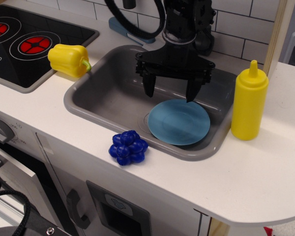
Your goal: Put blueberries on plate sink
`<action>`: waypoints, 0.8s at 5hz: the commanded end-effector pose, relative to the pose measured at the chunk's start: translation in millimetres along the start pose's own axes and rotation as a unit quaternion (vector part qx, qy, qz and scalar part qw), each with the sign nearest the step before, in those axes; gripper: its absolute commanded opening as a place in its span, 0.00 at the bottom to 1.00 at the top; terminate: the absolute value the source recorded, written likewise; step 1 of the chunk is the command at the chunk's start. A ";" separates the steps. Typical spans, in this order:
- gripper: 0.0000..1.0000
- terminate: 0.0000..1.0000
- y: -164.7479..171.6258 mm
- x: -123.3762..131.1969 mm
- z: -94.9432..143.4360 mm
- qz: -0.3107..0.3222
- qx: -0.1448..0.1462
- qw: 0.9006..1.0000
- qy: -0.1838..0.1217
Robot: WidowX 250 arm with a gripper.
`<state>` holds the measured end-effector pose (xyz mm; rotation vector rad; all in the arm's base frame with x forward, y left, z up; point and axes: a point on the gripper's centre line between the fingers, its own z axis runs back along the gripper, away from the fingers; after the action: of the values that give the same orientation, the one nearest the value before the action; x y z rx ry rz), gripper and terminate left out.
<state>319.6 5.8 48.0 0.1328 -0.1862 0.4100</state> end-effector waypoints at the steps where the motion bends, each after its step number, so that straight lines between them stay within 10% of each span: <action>1: 1.00 0.00 0.0 0.0 0.0 0.000 0.000 1.000 0.000; 4: 1.00 0.00 41.0 -7.2 57.8 -0.057 -0.060 0.997 -0.008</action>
<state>282.7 28.4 95.3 0.0241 -0.1697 0.2753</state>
